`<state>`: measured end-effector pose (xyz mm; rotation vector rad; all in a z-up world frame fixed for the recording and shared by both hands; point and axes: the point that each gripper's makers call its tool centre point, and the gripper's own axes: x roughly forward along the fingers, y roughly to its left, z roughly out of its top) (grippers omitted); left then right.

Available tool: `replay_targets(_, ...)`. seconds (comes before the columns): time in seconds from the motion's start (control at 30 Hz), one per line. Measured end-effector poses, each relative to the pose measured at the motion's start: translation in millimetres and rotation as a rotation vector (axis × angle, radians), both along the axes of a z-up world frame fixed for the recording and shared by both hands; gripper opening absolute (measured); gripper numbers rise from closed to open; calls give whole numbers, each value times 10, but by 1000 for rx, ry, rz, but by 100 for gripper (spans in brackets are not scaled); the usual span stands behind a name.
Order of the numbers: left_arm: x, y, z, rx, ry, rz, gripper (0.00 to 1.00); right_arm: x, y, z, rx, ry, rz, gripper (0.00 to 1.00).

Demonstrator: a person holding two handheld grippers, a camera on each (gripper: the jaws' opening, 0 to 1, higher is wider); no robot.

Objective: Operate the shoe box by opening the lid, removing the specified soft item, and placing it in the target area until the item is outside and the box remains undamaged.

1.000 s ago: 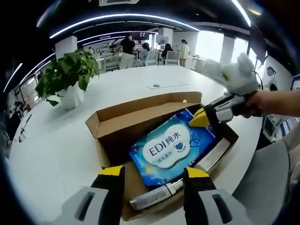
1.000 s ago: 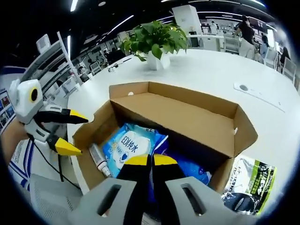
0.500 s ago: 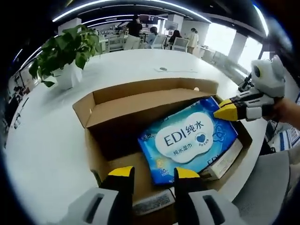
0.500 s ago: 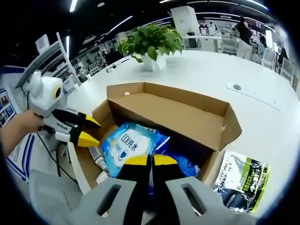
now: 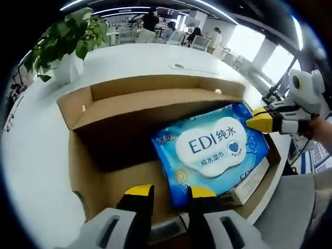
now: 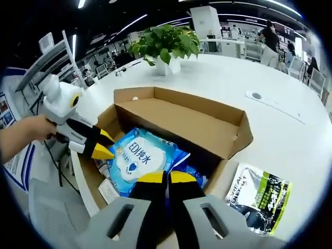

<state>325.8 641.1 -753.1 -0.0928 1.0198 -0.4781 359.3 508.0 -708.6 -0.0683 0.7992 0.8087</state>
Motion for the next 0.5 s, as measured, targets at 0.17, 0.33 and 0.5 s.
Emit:
replay_targets(0.17, 4, -54, -6, -46, 19, 26, 17, -28, -12, -15, 10, 25, 1, 0)
replay_targets(0.33, 26, -40, -11, -29, 9, 40, 11, -41, -20, -24, 19, 32, -4, 0)
replay_targets(0.5, 27, -50, 35, -33, -11, 43, 4, -46, -32, -27, 24, 36, -12, 0)
